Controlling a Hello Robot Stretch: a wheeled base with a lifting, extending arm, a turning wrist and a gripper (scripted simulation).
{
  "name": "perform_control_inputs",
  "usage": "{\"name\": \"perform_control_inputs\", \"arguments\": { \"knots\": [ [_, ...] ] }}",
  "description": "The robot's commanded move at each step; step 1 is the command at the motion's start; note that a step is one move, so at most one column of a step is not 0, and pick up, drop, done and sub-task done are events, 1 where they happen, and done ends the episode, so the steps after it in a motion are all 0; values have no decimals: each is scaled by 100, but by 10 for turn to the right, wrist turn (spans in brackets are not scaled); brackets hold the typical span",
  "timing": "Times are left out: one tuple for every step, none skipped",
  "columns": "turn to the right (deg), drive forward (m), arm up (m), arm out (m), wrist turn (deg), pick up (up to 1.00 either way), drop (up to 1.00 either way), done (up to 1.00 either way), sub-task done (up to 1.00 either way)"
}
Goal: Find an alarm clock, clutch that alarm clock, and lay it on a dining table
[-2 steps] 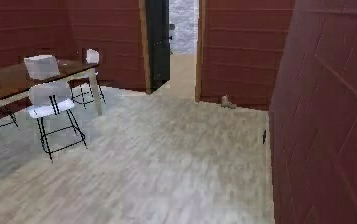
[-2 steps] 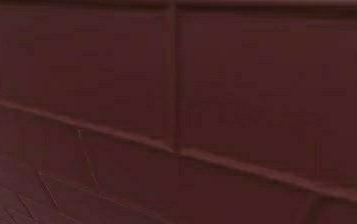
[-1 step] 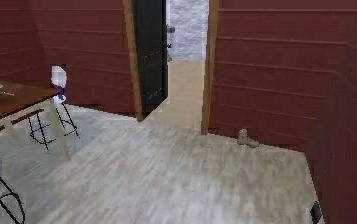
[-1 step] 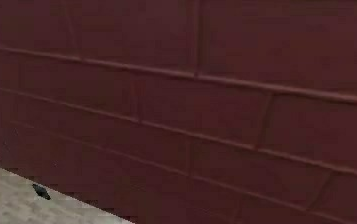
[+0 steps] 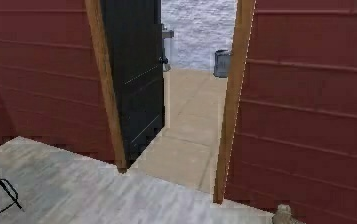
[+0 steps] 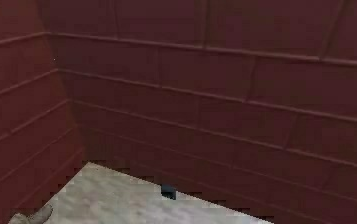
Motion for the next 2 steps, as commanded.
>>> {"name": "perform_control_inputs", "arguments": {
  "knots": [
    [0,100,0,0,0,0,0,0,0],
    [-90,0,0,0,0,0,0,0,0]
  ]
}}
